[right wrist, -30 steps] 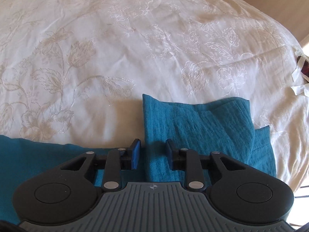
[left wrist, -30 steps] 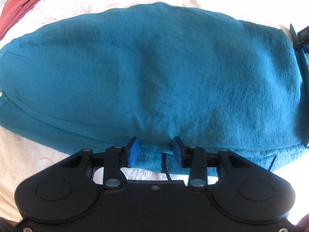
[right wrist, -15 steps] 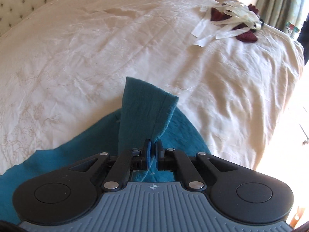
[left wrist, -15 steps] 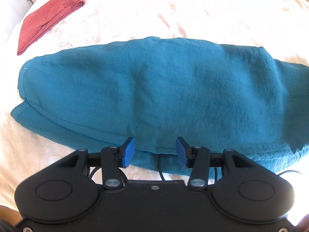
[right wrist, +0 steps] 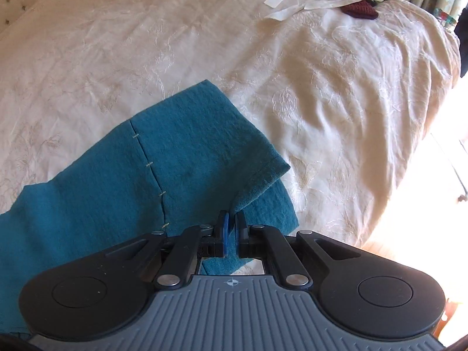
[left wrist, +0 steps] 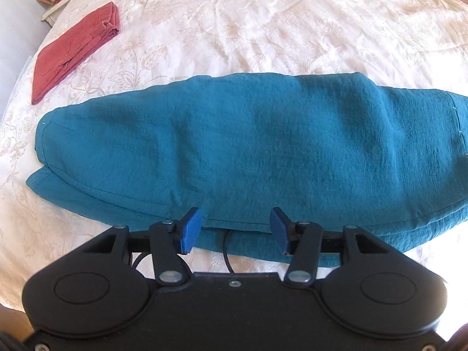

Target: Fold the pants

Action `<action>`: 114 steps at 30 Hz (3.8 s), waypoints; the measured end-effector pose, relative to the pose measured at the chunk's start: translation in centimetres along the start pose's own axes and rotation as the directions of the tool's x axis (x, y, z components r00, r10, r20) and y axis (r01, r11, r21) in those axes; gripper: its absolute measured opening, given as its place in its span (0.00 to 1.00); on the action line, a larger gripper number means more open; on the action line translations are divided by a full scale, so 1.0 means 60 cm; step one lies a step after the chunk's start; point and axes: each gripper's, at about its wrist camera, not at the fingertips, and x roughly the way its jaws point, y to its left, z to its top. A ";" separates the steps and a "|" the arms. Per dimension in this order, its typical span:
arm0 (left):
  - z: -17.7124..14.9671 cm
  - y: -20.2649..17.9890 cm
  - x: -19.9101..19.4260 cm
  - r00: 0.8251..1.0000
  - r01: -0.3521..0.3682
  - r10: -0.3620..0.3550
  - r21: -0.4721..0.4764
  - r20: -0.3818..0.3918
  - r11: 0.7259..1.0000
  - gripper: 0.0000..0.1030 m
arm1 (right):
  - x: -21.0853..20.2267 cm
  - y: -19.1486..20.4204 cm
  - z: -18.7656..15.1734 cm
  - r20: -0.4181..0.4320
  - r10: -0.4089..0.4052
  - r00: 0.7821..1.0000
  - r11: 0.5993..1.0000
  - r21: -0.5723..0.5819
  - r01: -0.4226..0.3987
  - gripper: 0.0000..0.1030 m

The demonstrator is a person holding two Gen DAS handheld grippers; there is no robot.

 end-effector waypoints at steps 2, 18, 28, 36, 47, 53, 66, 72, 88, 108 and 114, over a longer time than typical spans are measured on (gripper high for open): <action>-0.003 0.006 -0.010 1.000 -0.009 0.010 -0.021 0.016 1.000 0.60 | -0.019 -0.013 0.001 0.006 -0.040 0.999 0.999 0.004 0.040 0.04; -0.071 0.042 -0.035 0.993 -0.096 0.084 -0.146 -0.085 0.985 0.61 | 0.025 0.040 -0.037 -0.173 0.178 0.969 0.955 -0.207 -0.213 0.05; -0.112 0.033 -0.034 0.987 -0.131 0.111 -0.177 -0.116 0.975 0.61 | 0.012 0.135 -0.104 -0.267 0.347 0.899 0.792 -0.430 -0.433 0.24; -0.091 0.026 -0.034 0.995 -0.096 0.085 -0.256 -0.053 0.962 0.69 | 0.002 0.250 -0.181 -0.236 0.365 0.901 0.472 -0.787 -0.397 0.30; -0.092 0.035 -0.024 0.995 -0.099 0.083 -0.328 -0.064 0.940 0.69 | 0.007 0.317 -0.267 -0.162 0.367 0.916 0.073 -0.977 -0.202 0.29; -0.106 0.053 -0.017 0.991 -0.125 0.100 -0.351 -0.090 0.928 0.69 | 0.000 0.332 -0.237 -0.188 0.383 0.904 0.122 -0.960 -0.251 0.04; -0.059 0.099 0.032 0.985 -0.170 0.156 -0.266 -0.071 0.949 0.69 | -0.004 0.328 -0.277 -0.346 0.260 0.901 0.001 -0.934 -0.358 0.04; 0.012 0.138 0.081 0.988 -0.157 0.154 -0.173 -0.030 0.972 0.71 | -0.014 0.354 -0.241 -0.348 0.229 0.909 0.172 -0.905 -0.390 0.10; -0.023 0.260 0.247 0.966 -0.026 -0.003 -0.107 -0.258 0.994 0.76 | -0.054 0.530 -0.090 -0.337 0.413 0.846 0.600 -0.598 -0.531 0.22; -0.088 0.548 0.141 0.959 -0.274 0.216 -0.397 -0.186 0.876 0.76 | -0.090 0.890 -0.391 -0.446 0.428 0.786 -0.077 -0.884 -0.460 0.23; -0.098 0.592 0.147 0.962 -0.263 0.192 -0.464 -0.197 0.846 0.76 | -0.082 0.902 -0.484 -0.400 0.405 0.822 -0.260 -0.913 -0.316 0.24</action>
